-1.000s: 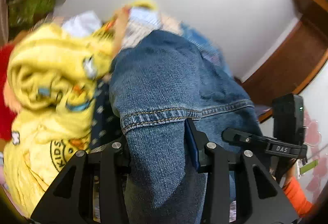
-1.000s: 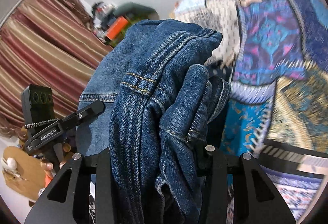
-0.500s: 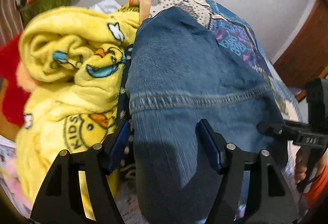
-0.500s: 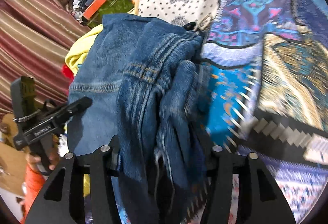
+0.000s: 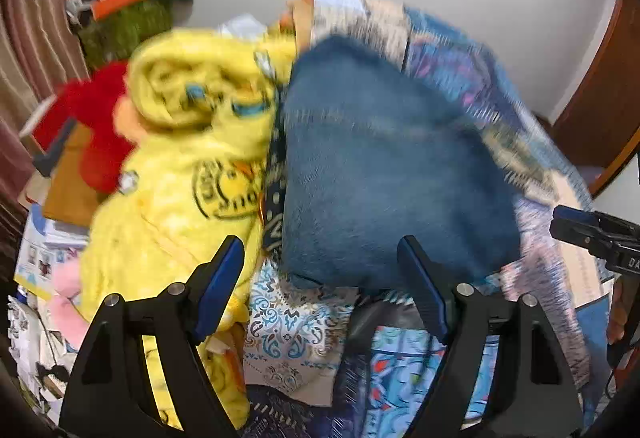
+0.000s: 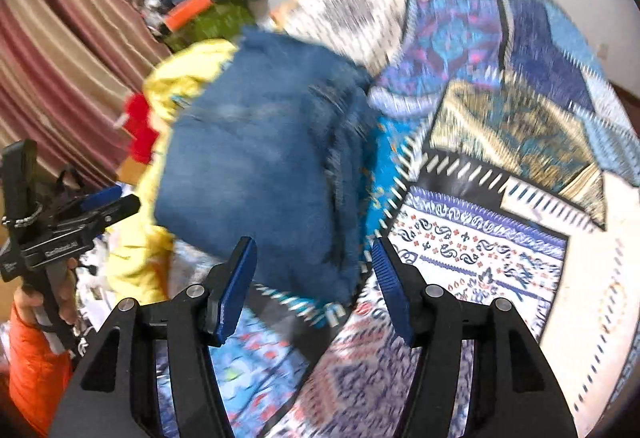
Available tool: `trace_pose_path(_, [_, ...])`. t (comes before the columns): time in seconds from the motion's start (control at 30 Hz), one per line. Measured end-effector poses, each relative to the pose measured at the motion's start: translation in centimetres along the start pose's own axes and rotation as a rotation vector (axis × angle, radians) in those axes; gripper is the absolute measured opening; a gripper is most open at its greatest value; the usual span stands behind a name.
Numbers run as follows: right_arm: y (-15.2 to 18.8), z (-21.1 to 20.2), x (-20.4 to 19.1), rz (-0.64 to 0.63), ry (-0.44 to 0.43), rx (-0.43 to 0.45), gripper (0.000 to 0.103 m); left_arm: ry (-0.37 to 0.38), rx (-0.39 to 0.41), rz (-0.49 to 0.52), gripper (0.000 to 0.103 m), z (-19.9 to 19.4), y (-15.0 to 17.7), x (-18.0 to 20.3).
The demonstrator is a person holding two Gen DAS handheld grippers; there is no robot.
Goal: Fold large clothes
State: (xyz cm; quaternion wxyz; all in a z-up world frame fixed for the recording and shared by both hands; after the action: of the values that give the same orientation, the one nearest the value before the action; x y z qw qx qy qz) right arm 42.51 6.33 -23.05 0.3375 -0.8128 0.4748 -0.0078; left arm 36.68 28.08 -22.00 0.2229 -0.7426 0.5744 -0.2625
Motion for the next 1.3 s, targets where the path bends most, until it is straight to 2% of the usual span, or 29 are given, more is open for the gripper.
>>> trace_pose_path(0.13, [-0.8,-6.7,-2.5,-0.037,-0.024,0.153,0.056,0.008,0.151,0.010,0.078,-7.1,-1.5,2.1])
trace_pose_path(0.3, [-1.2,-16.0,-6.4,-0.106,-0.054,0.381,0.056,0.031,0.393,0.060,0.078,-17.8,-1.9,5.6])
trace_pose_path(0.47, [0.8,-23.5,-10.1,-0.165,-0.077,0.569,0.056,0.059,0.587,0.087,0.078,-26.4,0.4,8.8])
trace_pose_path(0.63, [4.1,-27.8,-12.7,-0.221,-0.072,0.696,0.056,0.011,0.731,0.099,0.078,-31.9,4.1,10.6])
trace_pose_path(0.77, [6.6,-28.8,-14.0,-0.243,-0.027,0.751,0.056,0.027,0.779,0.089,0.079,-33.8,6.5,11.7])
trace_pose_path(0.83, [7.4,-28.9,-14.2,-0.246,0.006,0.775,0.057,0.002,0.792,0.085,0.081,-34.1,7.4,12.1])
trace_pose_path(0.87, [7.7,-28.9,-14.2,-0.243,0.017,0.784,0.060,-0.008,0.797,0.087,0.087,-34.2,7.7,12.3])
trace_pose_path(0.93, [7.7,-28.8,-14.1,-0.230,0.043,0.790,0.077,-0.021,0.803,0.092,0.095,-34.2,8.0,12.5])
trace_pose_path(1.03, [8.0,-28.9,-14.4,-0.238,0.079,0.799,0.085,-0.005,0.796,0.081,0.102,-34.1,8.6,12.9])
trace_pose_path(1.1, [7.8,-28.6,-14.7,-0.251,0.107,0.788,0.090,-0.007,0.797,0.080,0.102,-34.2,8.9,13.0])
trace_pose_path(1.2, [8.0,-28.8,-14.6,-0.254,0.131,0.797,0.103,-0.026,0.805,0.075,0.102,-34.2,9.1,13.1])
trace_pose_path(1.3, [8.0,-28.9,-14.6,-0.253,0.141,0.808,0.103,-0.019,0.798,0.067,0.102,-34.0,9.3,13.1])
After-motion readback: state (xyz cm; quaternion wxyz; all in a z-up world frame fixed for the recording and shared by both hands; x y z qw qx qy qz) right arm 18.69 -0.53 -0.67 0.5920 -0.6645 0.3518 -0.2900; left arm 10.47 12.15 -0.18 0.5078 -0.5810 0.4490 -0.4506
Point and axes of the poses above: each gripper's, at about its wrist camera, not at the fingertips, and z roughly the way its jaws point, x to its right, y to its underside, the point moved 5 cm from there along z, roughly the way its jaws point
